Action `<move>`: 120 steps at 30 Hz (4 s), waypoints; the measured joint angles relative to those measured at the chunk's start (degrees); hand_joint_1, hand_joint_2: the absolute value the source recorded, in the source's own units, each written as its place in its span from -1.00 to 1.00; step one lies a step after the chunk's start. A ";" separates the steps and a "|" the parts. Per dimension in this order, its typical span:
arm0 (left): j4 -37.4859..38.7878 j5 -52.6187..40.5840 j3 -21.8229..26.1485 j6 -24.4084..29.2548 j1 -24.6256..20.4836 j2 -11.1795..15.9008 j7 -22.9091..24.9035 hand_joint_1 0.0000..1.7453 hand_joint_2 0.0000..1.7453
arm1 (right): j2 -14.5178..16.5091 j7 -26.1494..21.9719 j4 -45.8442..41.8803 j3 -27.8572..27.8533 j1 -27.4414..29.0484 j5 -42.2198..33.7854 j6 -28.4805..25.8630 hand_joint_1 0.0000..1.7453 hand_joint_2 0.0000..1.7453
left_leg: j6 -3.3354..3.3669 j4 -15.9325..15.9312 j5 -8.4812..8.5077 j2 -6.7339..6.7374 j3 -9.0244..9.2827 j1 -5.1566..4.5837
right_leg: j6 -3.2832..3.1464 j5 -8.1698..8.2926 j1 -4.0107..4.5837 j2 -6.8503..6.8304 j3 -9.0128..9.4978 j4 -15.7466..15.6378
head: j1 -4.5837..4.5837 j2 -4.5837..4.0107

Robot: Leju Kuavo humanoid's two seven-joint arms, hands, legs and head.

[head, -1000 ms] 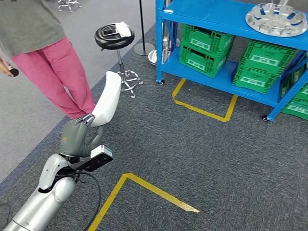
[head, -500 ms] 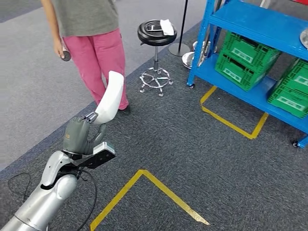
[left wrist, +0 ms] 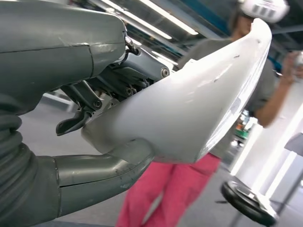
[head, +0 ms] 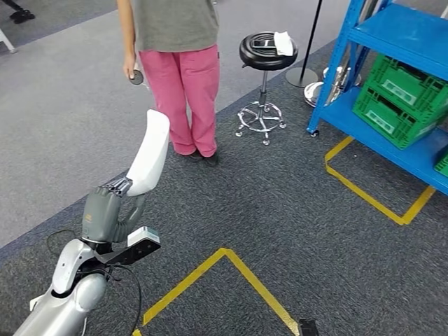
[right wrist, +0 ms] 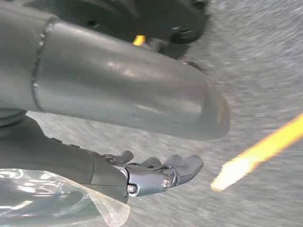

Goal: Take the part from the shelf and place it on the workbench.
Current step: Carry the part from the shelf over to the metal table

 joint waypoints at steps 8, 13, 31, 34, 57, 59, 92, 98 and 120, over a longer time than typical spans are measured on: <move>-2.63 -1.81 2.81 0.52 3.81 0.04 0.45 1.00 1.00 | -0.08 -4.15 -0.33 0.35 0.05 0.01 -0.79 -1.00 -1.00 | 0.94 -10.45 4.63 5.74 6.01 -0.84 | 0.93 -1.20 0.55 -5.68 1.02 0.01 | 0.00 0.00; -3.31 -2.22 3.57 0.72 4.72 -0.24 0.52 1.00 1.00 | -0.09 1.31 -0.33 0.51 -0.19 0.03 0.62 -1.00 -1.00 | 2.61 -11.70 4.88 2.79 6.29 -0.70 | 2.27 -3.67 0.40 -4.19 0.28 2.50 | 0.29 0.00; 5.69 2.25 -1.74 -1.16 -5.21 -5.21 -1.10 1.00 1.00 | -0.38 38.34 -0.31 -1.39 0.14 -0.83 14.46 -1.00 -1.00 | 0.19 1.37 -1.23 -0.01 -0.23 -0.14 | 0.00 0.64 0.10 -0.08 -0.32 -0.42 | -0.15 0.00; 7.56 3.03 -2.98 -1.02 -6.21 -5.92 -1.04 1.00 1.00 | -0.38 40.73 -0.31 -1.43 0.10 0.29 14.83 -1.00 -1.00 | -0.05 3.45 -0.38 0.90 -1.14 0.21 | -0.02 0.24 0.20 -2.49 -0.01 -0.39 | -0.17 0.00; 7.30 9.66 -3.04 8.10 -8.15 -6.87 -6.04 1.00 1.00 | -0.55 40.41 -0.26 -1.02 -0.69 2.92 14.75 -1.00 -1.00 | 1.16 -10.85 4.64 -5.99 5.45 0.05 | 1.55 0.96 -0.34 4.11 -1.62 0.33 | 0.52 -0.01; 7.20 9.74 -2.86 8.07 -8.34 -6.87 -6.18 1.00 1.00 | -0.55 40.45 -0.26 -1.02 -0.62 2.86 14.57 -1.00 -1.00 | 0.66 -7.85 2.83 -2.92 4.14 -0.09 | 0.77 0.99 -0.31 2.45 -1.08 -0.11 | 0.19 -0.02; 4.60 4.65 -0.38 8.10 -3.50 -3.20 -1.29 1.00 1.00 | -0.66 40.12 -0.13 -0.85 -0.33 5.08 11.91 -1.00 -1.00 | 0.08 1.06 -1.75 -0.02 0.51 -0.31 | 0.11 0.28 0.01 0.08 -0.78 0.19 | -0.24 -0.02; 3.55 4.07 0.30 7.70 -1.52 -2.37 -1.25 1.00 1.00 | -0.38 40.42 -0.06 -0.87 -0.44 4.81 11.90 -1.00 -1.00 | 1.51 -6.58 3.94 3.95 4.27 -1.10 | 0.09 -0.96 0.78 -4.53 0.57 0.19 | -0.23 -0.02; 3.54 5.00 1.01 10.34 -0.49 -5.24 -3.34 1.00 1.00 | -1.34 39.42 -0.05 -0.89 -0.13 5.24 8.53 -1.00 -1.00 | 0.98 -8.17 2.85 -3.22 4.60 -0.41 | 0.98 0.18 -0.30 2.79 -0.88 0.31 | 0.48 0.00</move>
